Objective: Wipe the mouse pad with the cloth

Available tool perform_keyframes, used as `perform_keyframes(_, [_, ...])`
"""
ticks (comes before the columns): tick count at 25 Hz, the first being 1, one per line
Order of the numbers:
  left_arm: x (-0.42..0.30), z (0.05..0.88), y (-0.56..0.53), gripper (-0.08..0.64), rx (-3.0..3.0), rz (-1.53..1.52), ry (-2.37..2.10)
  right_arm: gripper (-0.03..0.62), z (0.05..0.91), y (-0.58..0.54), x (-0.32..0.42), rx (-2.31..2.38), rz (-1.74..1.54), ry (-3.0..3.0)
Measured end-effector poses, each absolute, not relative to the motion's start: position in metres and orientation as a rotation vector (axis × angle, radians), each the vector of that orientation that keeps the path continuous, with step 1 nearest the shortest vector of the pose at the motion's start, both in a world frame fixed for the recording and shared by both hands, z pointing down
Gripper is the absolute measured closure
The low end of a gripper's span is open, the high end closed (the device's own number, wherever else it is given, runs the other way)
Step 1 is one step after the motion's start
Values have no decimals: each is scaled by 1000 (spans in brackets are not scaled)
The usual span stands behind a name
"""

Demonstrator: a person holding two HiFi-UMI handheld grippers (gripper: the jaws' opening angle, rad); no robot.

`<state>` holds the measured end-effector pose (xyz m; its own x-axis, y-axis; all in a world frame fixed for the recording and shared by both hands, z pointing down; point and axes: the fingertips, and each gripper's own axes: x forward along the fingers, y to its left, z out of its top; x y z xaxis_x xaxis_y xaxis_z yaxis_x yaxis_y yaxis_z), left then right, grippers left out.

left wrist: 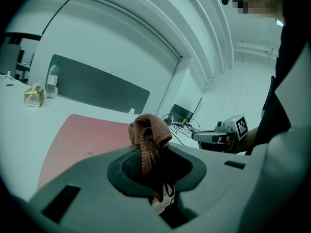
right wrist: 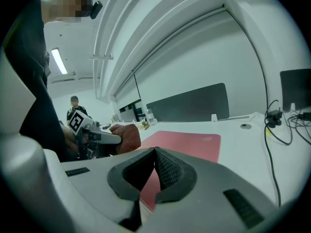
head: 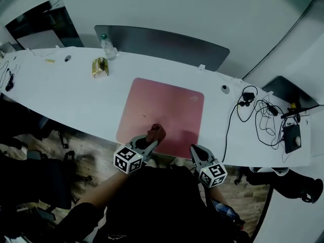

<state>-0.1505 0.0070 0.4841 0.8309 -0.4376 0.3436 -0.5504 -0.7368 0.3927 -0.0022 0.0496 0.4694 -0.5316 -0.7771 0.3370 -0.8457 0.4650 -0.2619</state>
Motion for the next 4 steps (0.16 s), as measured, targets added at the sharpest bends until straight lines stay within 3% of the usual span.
perform_keyframes(4, [-165, 485, 9, 486, 2528, 323, -730, 568, 467, 47, -18, 1414, 589, -2554])
